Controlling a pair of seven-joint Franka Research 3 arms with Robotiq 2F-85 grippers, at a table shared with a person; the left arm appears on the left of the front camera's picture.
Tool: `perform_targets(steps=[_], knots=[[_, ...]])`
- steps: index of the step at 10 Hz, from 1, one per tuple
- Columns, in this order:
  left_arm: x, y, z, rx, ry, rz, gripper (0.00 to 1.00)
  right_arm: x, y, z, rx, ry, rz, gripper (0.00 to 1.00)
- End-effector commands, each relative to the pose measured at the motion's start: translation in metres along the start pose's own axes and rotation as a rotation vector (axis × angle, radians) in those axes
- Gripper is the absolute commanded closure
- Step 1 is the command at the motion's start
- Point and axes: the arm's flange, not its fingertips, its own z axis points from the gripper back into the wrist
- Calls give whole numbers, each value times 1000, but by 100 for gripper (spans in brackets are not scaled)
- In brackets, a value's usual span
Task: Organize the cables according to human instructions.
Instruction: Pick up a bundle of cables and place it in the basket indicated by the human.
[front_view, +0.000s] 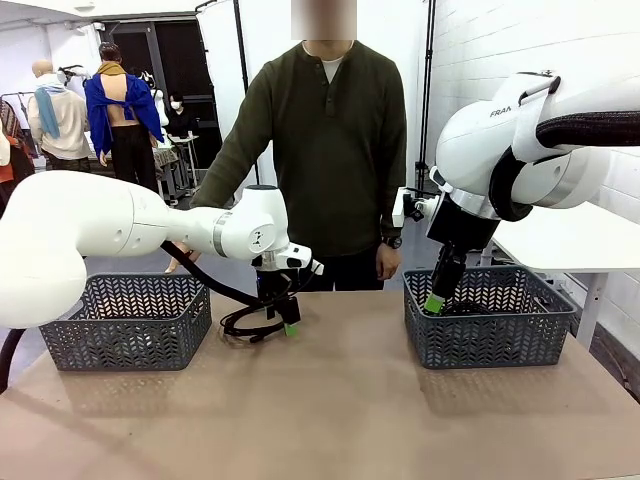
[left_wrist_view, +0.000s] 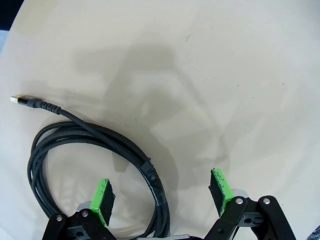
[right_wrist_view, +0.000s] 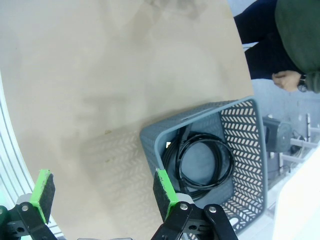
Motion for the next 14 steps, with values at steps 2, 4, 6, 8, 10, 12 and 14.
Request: perform_targets(steps=[2, 4, 6, 8, 10, 12, 14], knots=[[11, 3, 1, 21, 21, 5, 39, 0, -1, 0, -5, 5, -4, 0], [11, 4, 1, 16, 22, 9, 77, 0, -1, 0, -5, 5, -4, 0], [10, 4, 1, 12, 18, 16, 100, 0, -1, 0, -5, 5, -4, 0], [10, 4, 3, 9, 14, 25, 100, 0, -1, 0, -5, 5, -4, 0], [11, 4, 9, 11, 5, 43, 100, 0, -1, 0, -5, 5, -4, 0], [10, 4, 16, 9, -3, 53, 100, 0, -1, 0, -5, 5, -4, 0], [10, -3, 42, 46, -29, 70, 100, 0, -1, 0, -5, 5, -4, 0]])
